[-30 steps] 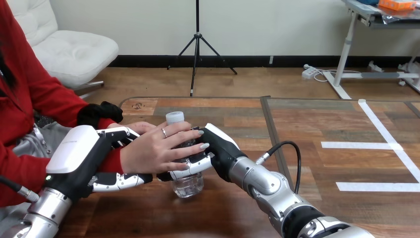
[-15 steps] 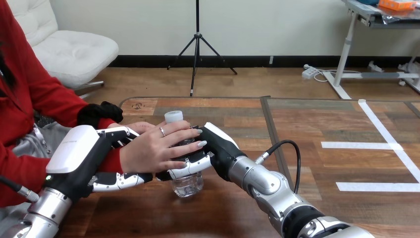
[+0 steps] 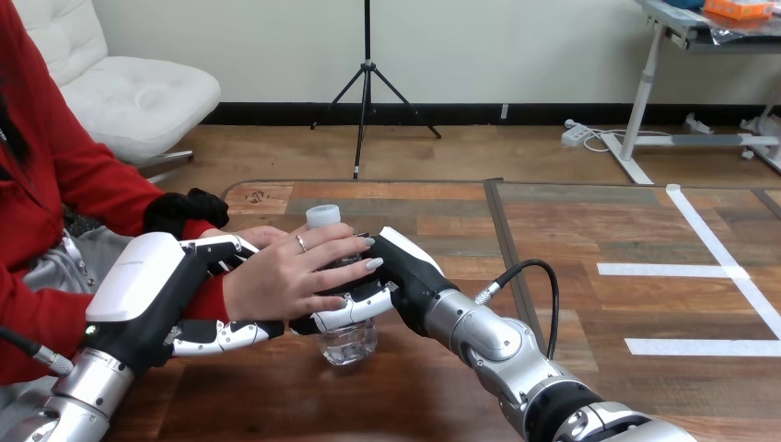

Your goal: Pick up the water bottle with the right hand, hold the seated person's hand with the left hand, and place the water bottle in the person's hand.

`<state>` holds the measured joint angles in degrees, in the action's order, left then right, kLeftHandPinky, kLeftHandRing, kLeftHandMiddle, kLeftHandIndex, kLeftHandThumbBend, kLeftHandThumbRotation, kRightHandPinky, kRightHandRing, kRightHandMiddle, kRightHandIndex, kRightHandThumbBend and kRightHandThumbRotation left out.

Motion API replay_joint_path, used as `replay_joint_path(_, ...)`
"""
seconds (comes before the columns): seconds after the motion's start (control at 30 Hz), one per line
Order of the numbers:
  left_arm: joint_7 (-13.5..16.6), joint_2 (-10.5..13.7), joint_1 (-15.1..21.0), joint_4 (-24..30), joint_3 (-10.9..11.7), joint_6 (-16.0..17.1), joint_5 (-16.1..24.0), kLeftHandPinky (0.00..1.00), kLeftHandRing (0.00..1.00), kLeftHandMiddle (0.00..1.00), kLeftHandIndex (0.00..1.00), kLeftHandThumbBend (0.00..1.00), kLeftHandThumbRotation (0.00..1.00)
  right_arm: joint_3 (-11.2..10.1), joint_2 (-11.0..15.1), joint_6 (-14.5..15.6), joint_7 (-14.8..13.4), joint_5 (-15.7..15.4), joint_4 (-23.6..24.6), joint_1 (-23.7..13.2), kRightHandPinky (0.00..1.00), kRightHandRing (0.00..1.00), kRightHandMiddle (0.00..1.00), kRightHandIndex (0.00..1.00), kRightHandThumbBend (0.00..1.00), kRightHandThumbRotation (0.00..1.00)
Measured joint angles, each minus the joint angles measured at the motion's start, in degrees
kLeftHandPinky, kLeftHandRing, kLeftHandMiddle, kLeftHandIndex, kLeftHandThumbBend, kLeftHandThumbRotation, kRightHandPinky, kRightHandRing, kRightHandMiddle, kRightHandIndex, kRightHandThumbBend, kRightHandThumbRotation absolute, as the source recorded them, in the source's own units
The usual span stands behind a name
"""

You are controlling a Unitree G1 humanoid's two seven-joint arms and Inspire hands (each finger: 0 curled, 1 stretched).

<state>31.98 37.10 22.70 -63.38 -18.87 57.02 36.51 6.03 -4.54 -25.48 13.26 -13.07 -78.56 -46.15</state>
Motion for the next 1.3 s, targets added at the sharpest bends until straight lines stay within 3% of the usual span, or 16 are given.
replay_joint_path(0.6, 0.1, 0.0, 0.0, 0.0, 0.0, 0.0, 0.0, 0.45, 0.52, 0.58, 0.6, 0.72, 0.4, 0.0, 0.0, -1.1, 0.5, 0.1, 0.1, 0.0, 0.49, 0.54, 0.58, 0.58, 0.89, 0.0)
replay_joint_path(0.87, 0.5, 0.0, 0.0, 0.0, 0.0, -0.5, 0.3, 0.46, 0.53, 0.59, 0.6, 0.74, 0.41, 0.0, 0.1, -0.9, 1.2, 0.1, 0.4, 0.0, 0.58, 0.66, 0.7, 0.67, 0.93, 0.11)
replay_joint_path(1.3, 1.2, 0.0, 0.0, 0.0, 0.0, -1.1, 0.6, 0.49, 0.54, 0.59, 0.62, 0.75, 0.42, -0.2, 0.2, 0.0, 2.7, 0.8, 1.1, 0.0, 0.67, 0.77, 0.78, 0.77, 1.0, 0.27)
